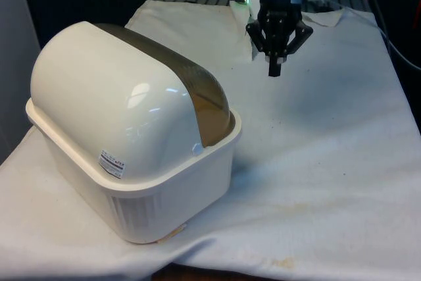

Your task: Open the lid, then close it.

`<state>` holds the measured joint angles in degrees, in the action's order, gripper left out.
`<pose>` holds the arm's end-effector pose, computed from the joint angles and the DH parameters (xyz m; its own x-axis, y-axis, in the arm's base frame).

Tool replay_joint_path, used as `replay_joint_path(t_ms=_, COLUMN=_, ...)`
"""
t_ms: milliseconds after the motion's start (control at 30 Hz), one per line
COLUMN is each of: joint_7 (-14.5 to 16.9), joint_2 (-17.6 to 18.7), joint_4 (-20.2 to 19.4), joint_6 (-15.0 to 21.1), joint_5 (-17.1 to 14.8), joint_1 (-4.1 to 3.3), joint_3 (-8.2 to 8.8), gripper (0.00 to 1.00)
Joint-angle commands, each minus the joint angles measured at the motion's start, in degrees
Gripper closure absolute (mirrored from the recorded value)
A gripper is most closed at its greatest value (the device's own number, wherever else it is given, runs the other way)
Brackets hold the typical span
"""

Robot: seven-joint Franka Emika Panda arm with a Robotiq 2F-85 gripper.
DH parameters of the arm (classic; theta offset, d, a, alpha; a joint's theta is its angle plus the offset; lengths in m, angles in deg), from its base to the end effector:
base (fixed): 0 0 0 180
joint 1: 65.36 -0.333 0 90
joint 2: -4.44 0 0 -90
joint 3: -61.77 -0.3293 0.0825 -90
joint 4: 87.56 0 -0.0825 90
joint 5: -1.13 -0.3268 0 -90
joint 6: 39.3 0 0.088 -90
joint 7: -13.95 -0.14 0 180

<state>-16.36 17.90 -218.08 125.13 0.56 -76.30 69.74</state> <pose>0.5464 0.0295 0.3190 0.8309 -0.4575 0.3168 -0.4306 -0.8892 -0.1546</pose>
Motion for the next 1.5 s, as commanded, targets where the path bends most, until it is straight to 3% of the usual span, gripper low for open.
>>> replay_joint_path(t_ms=0, joint_7=-0.7, joint_2=-0.2, joint_4=-0.5, joint_6=0.5, joint_5=1.3, joint_1=-0.46, joint_3=0.74, gripper=1.0)
replay_joint_path(t_ms=233, joint_7=-1.5, joint_2=-1.0, joint_4=-2.3, joint_6=2.6, joint_5=4.8, joint_1=-0.52, joint_3=2.41, gripper=1.0)
replay_joint_path(t_ms=267, joint_7=-0.1, joint_2=-1.0, joint_4=-2.1, joint_6=1.7, joint_5=2.6, joint_1=0.11, joint_3=0.8, gripper=1.0)
replay_joint_path(t_ms=300, joint_7=-1.7, joint_2=-1.0, joint_4=-2.5, joint_6=2.8, joint_5=5.3, joint_1=-0.52, joint_3=2.64, gripper=1.0)
replay_joint_path(t_ms=500, joint_7=-2.8, joint_2=-1.3, joint_4=-3.1, joint_6=4.0, joint_5=8.3, joint_1=-0.57, joint_3=4.24, gripper=1.0)
replay_joint_path(t_ms=533, joint_7=-1.0, joint_2=-1.4, joint_4=-3.2, joint_6=3.0, joint_5=5.7, joint_1=0.17, joint_3=2.23, gripper=1.0)
replay_joint_path(t_ms=567, joint_7=-3.2, joint_2=-1.1, joint_4=-3.2, joint_6=4.4, joint_5=9.0, joint_1=-0.63, joint_3=4.64, gripper=1.0)
replay_joint_path(t_ms=800, joint_7=-5.6, joint_2=-0.9, joint_4=-2.8, joint_6=4.8, joint_5=12.1, joint_1=-0.69, joint_3=5.67, gripper=1.0)
replay_joint_path(t_ms=833, joint_7=-4.0, joint_2=-1.4, joint_4=-3.3, joint_6=4.0, joint_5=9.8, joint_1=0.23, joint_3=3.44, gripper=1.0)
replay_joint_path(t_ms=867, joint_7=-6.1, joint_2=-0.9, joint_4=-2.7, joint_6=4.8, joint_5=12.7, joint_1=-0.69, joint_3=5.79, gripper=1.0)
replay_joint_path(t_ms=900, joint_7=-7.0, joint_2=-0.9, joint_4=-2.6, joint_6=4.8, joint_5=13.8, joint_1=-0.69, joint_3=6.07, gripper=1.0)
replay_joint_path(t_ms=1100, joint_7=-10.7, joint_2=-0.7, joint_4=-2.2, joint_6=4.8, joint_5=17.5, joint_1=-0.63, joint_3=6.7, gripper=1.0)
replay_joint_path(t_ms=1133, joint_7=-8.8, joint_2=-1.4, joint_4=-3.0, joint_6=4.1, joint_5=15.0, joint_1=0.23, joint_3=4.53, gripper=1.0)
replay_joint_path(t_ms=1167, joint_7=-11.2, joint_2=-0.6, joint_4=-2.2, joint_6=4.8, joint_5=17.9, joint_1=-0.63, joint_3=6.82, gripper=1.0)
replay_joint_path(t_ms=1400, joint_7=-14.7, joint_2=-0.3, joint_4=-2.1, joint_6=4.5, joint_5=19.8, joint_1=-0.57, joint_3=6.93, gripper=1.0)
replay_joint_path(t_ms=1433, joint_7=-12.9, joint_2=-0.9, joint_4=-2.9, joint_6=4.1, joint_5=17.8, joint_1=0.23, joint_3=5.16, gripper=1.0)
replay_joint_path(t_ms=1467, joint_7=-15.0, joint_2=-0.3, joint_4=-2.0, joint_6=4.5, joint_5=19.9, joint_1=-0.57, joint_3=6.99, gripper=1.0)
